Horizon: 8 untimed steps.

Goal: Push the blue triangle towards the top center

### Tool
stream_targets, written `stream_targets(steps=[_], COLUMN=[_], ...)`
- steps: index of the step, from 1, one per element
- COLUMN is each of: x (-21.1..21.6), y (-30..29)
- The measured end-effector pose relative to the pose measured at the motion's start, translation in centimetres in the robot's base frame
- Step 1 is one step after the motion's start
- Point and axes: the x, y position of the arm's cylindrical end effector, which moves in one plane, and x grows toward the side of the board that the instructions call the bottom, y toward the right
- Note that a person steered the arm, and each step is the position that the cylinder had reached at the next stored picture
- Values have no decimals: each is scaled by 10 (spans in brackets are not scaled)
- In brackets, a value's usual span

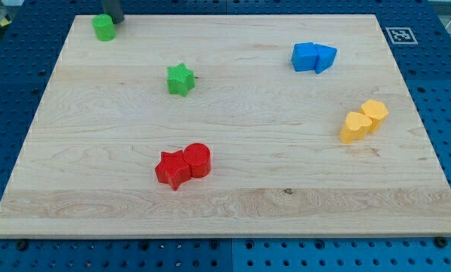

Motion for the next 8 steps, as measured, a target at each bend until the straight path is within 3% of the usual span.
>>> stream_targets(steps=[3,4,6,8], x=[157,168,152,138], y=[214,301,405,390])
